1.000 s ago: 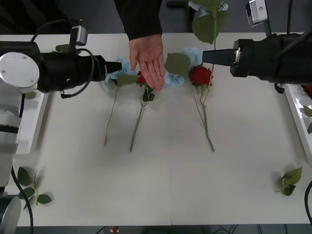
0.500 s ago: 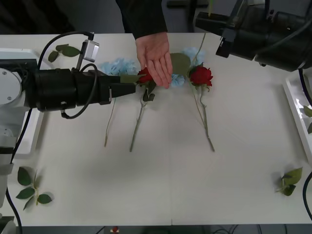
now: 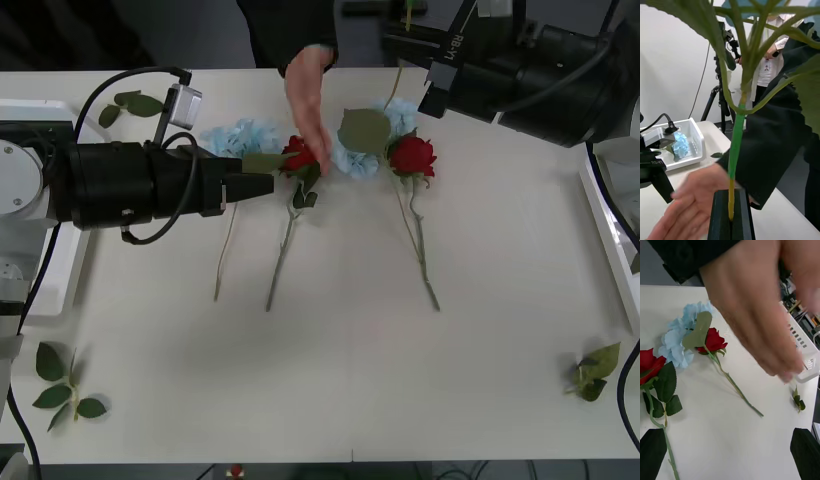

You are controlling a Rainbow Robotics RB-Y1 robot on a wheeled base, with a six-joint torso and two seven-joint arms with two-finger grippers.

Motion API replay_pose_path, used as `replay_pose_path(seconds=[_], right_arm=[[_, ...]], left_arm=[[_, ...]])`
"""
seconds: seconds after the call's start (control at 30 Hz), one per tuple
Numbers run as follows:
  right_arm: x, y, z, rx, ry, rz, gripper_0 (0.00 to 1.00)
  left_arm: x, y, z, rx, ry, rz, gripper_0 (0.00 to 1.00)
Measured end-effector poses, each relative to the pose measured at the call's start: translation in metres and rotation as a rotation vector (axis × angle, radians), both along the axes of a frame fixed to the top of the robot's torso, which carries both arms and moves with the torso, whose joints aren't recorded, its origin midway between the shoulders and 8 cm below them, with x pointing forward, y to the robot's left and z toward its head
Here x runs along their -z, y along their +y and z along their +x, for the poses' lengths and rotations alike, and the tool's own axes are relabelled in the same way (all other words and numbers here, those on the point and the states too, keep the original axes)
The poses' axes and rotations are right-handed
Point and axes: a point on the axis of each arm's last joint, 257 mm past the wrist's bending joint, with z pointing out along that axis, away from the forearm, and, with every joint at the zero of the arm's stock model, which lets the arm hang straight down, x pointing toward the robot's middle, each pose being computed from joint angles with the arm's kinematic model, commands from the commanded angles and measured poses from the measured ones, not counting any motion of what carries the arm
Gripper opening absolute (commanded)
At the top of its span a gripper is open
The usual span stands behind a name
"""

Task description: Place the red flowers into the right box and the blue flowers into the left box. If a person shows an open palm, hand one flower to the person first, then continue sorting.

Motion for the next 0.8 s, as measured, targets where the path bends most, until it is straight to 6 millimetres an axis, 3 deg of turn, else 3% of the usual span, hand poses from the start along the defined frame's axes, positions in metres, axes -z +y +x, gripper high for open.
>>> replay_pose_path(seconds=[0.6, 0.63, 0.67, 0.73, 0.8], right_arm=[[0.0000, 0.0000, 0.0000, 0.000, 0.000, 0.000, 0.03], [0.0000, 0.0000, 0.0000, 0.000, 0.000, 0.000, 0.27], [0.0000, 0.0000, 0.0000, 0.000, 0.000, 0.000, 0.43], [0.0000, 0.0000, 0.0000, 0.000, 0.000, 0.000, 1.00], [0.0000, 0.0000, 0.0000, 0.000, 0.000, 0.000, 1.00]], left_arm=[[-0.0001, 0.0001, 0.0000, 0.000, 0.000, 0.000, 0.96], [-0.0001, 0.0001, 0.0000, 0.000, 0.000, 0.000, 0.96], [-0.0001, 0.0001, 0.0000, 0.000, 0.000, 0.000, 0.96], [-0.0001, 0.0001, 0.0000, 0.000, 0.000, 0.000, 0.96], [-0.0001, 0.0001, 0.0000, 0.000, 0.000, 0.000, 0.97]])
